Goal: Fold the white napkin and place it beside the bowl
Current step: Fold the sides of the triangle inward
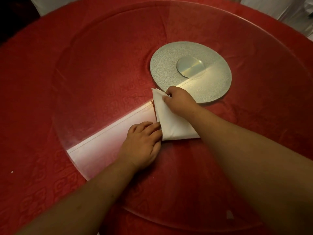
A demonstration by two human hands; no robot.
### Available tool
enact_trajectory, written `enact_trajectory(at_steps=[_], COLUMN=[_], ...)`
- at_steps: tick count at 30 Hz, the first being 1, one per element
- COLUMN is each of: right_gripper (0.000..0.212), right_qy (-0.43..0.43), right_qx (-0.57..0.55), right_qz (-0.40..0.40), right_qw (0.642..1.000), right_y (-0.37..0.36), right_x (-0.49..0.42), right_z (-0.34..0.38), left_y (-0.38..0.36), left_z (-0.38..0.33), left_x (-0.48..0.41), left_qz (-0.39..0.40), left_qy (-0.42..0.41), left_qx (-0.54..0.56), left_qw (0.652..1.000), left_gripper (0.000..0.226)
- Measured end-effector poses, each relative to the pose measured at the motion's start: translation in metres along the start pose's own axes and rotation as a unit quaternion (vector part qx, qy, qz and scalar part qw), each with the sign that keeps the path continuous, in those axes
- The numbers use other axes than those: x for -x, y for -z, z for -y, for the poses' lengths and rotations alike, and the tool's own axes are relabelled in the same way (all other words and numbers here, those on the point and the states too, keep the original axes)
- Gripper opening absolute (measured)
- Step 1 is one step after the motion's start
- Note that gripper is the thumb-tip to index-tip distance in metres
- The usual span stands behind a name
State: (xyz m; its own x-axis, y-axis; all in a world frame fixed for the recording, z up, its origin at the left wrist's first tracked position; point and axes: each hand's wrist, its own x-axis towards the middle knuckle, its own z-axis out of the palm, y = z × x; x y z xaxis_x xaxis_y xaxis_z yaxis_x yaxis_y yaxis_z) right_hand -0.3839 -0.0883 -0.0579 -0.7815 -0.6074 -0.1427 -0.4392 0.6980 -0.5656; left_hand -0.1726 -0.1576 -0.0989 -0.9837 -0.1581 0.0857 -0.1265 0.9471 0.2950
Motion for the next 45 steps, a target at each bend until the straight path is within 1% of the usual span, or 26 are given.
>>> enact_trajectory(at_steps=[3, 5, 8, 10, 12, 13, 15, 18, 21, 24, 26, 28, 31, 34, 37, 40, 43, 45], right_gripper=[0.012, 0.023, 0.034, 0.032, 0.028, 0.031, 0.045, 0.064, 0.071, 0.072, 0.067, 0.062, 0.066, 0.071, 0.072, 0.072, 0.069, 0.067], right_qy=[-0.001, -0.009, -0.018, -0.010, 0.008, 0.016, 0.028, 0.038, 0.074, 0.161, 0.233, 0.294, 0.324, 0.305, 0.262, 0.172, 0.072, 0.037], right_qx=[0.021, 0.062, 0.168, 0.210, 0.211, 0.198, 0.178, 0.188, 0.188, 0.182, 0.184, 0.173, 0.178, 0.221, 0.238, 0.255, 0.255, 0.248], right_qz=[0.002, -0.011, -0.077, -0.133, -0.176, -0.179, -0.147, -0.100, -0.073, -0.031, -0.002, 0.026, 0.054, 0.058, 0.050, 0.031, 0.007, -0.006], right_qw=[1.000, 0.998, 0.983, 0.968, 0.962, 0.964, 0.973, 0.976, 0.977, 0.969, 0.955, 0.940, 0.928, 0.925, 0.934, 0.951, 0.964, 0.968], right_y=[-0.007, -0.013, -0.024, -0.033, -0.044, -0.050, -0.063, -0.078, -0.081, -0.078, -0.076, -0.076, -0.075, -0.073, -0.066, -0.043, -0.011, 0.001], right_x=[-0.008, -0.009, -0.003, 0.005, 0.012, 0.015, 0.021, 0.027, 0.031, 0.042, 0.055, 0.066, 0.070, 0.071, 0.076, 0.077, 0.080, 0.084], right_z=[0.007, 0.010, 0.014, 0.018, 0.020, 0.022, 0.023, 0.023, 0.019, 0.013, 0.010, 0.010, 0.010, 0.009, -0.002, -0.034, -0.074, -0.089], left_y=[-0.002, -0.004, -0.008, -0.010, -0.011, -0.011, -0.011, -0.009, -0.004, 0.002, 0.005, 0.008, 0.010, 0.009, 0.004, 0.001, 0.001, 0.001], left_z=[0.001, 0.002, 0.002, 0.002, 0.001, 0.001, 0.001, 0.001, 0.002, 0.004, 0.005, 0.006, 0.014, 0.027, 0.035, 0.039, 0.041, 0.041], left_x=[0.000, 0.000, 0.001, 0.003, 0.003, 0.003, 0.004, 0.004, 0.003, 0.001, 0.001, -0.001, -0.007, -0.010, -0.009, -0.011, -0.011, -0.011], left_qz=[0.000, -0.004, -0.027, -0.068, -0.110, -0.123, -0.138, -0.155, -0.192, -0.210, -0.200, -0.171, -0.092, -0.027, -0.008, 0.003, 0.010, 0.011], left_qy=[0.003, 0.002, 0.000, 0.022, 0.059, 0.074, 0.093, 0.122, 0.183, 0.222, 0.212, 0.196, 0.157, 0.131, 0.130, 0.137, 0.136, 0.136], left_qx=[0.001, 0.001, 0.009, 0.032, 0.048, 0.050, 0.056, 0.078, 0.126, 0.174, 0.180, 0.171, 0.115, 0.058, 0.005, -0.026, -0.031, -0.025], left_qw=[1.000, 1.000, 1.000, 0.997, 0.991, 0.988, 0.985, 0.977, 0.956, 0.936, 0.939, 0.950, 0.977, 0.989, 0.992, 0.990, 0.990, 0.990], left_gripper=[0.042, 0.041, 0.038, 0.034, 0.028, 0.026, 0.024, 0.023, 0.027, 0.033, 0.037, 0.047, 0.057, 0.065, 0.069, 0.072, 0.071, 0.070])
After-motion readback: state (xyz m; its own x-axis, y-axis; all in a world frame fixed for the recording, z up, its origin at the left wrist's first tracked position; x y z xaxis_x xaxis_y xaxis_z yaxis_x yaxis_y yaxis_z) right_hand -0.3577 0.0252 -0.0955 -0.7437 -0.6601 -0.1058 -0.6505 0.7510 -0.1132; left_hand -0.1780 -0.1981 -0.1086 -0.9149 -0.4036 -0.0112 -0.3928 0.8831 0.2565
